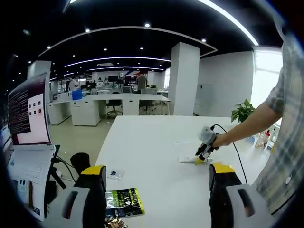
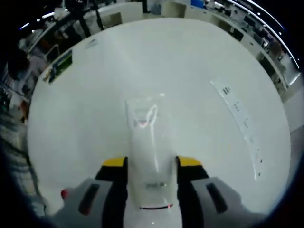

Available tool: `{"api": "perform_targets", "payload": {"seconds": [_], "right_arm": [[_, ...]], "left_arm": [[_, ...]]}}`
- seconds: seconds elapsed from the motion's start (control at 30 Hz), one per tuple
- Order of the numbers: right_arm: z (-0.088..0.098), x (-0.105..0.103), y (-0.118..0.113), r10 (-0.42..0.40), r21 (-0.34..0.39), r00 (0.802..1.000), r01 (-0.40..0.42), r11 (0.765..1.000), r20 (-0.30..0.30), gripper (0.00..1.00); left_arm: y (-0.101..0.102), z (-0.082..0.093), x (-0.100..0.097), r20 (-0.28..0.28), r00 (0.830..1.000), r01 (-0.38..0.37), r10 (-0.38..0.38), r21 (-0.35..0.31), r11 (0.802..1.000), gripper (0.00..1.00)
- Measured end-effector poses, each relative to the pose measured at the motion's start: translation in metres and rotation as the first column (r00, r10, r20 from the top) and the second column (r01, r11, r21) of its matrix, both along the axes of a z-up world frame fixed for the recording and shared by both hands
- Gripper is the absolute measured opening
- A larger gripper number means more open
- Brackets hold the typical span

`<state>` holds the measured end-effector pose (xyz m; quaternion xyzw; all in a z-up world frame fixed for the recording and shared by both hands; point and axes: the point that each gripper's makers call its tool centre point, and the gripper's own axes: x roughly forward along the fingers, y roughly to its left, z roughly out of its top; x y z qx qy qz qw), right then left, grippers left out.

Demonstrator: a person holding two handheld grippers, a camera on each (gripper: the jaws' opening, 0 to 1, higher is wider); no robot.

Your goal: Arrange the skincare products in the storage area until every visible bottle or jar stands upright without overlapping.

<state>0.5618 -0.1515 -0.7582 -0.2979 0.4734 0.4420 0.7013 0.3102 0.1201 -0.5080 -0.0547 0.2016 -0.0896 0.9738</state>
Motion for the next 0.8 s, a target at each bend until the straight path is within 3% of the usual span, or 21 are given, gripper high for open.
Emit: {"api": "perform_targets", "payload": {"seconds": [0.17,0.53,0.8], "right_arm": [[-0.001,0.0,0.002,0.012,0.0,1.0,-0.012,1.0,0.004,0.31],[-0.002,-0.001,0.006,0.082,-0.023,0.996,-0.081,0.996,0.035,0.26],[0.001,-0.003,0.001,0.071,-0.028,0.996,-0.07,0.997,0.054,0.24]], "left_arm": [[-0.003,0.0,-0.002,-0.004,1.0,0.009,-0.009,-0.001,1.0,0.89],[-0.005,-0.002,-0.009,-0.014,1.0,0.0,0.0,-0.005,1.0,0.87],[-0.004,0.003,-0.012,-0.004,1.0,-0.002,0.002,-0.005,1.0,0.85]]}}
